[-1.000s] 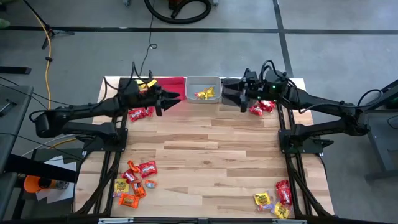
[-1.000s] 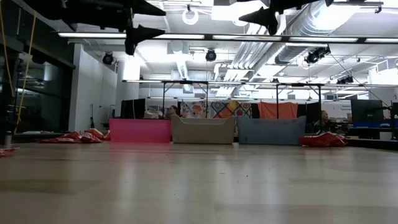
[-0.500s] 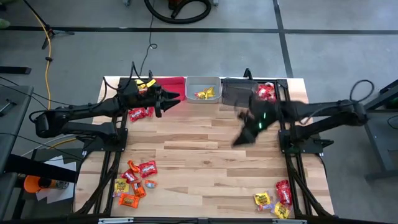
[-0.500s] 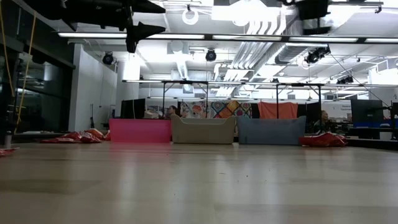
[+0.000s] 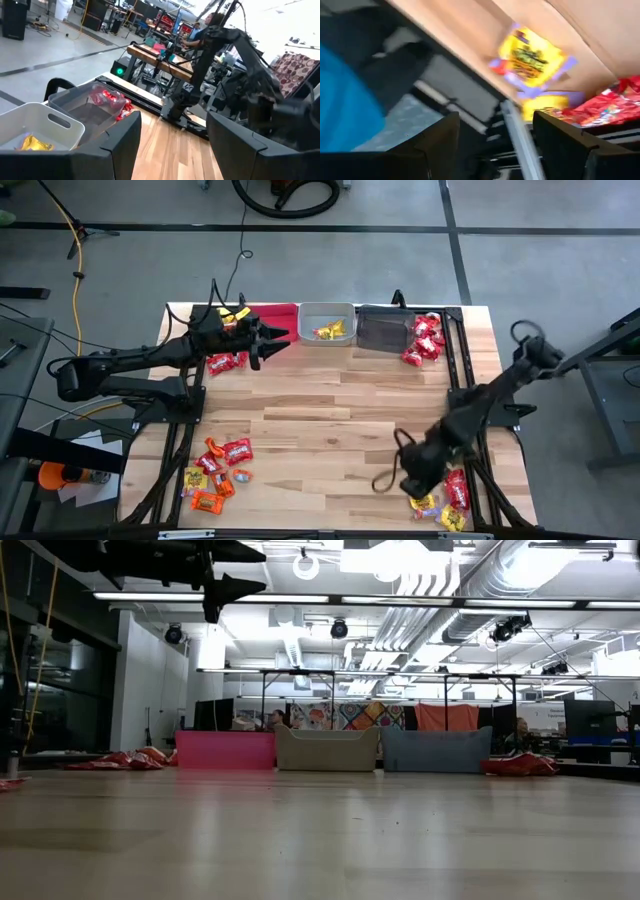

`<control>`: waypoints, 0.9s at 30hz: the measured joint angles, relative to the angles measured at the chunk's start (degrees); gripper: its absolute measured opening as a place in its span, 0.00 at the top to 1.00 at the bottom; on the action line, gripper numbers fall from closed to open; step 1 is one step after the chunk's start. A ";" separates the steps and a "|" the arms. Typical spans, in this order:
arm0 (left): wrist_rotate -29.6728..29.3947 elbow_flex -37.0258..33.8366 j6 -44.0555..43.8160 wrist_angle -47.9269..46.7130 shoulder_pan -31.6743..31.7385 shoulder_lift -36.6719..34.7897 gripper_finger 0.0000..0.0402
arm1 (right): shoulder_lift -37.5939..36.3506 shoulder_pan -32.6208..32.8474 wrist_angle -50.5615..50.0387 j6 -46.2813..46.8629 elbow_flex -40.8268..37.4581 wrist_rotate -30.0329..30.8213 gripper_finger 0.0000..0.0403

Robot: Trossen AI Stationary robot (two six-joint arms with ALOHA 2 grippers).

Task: Sort candy
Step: Put the yellow candy into the gray bin

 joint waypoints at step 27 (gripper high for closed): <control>0.14 0.04 -21.04 6.06 -7.14 0.02 0.47 | 15.15 7.00 -10.99 -14.05 3.32 20.45 0.94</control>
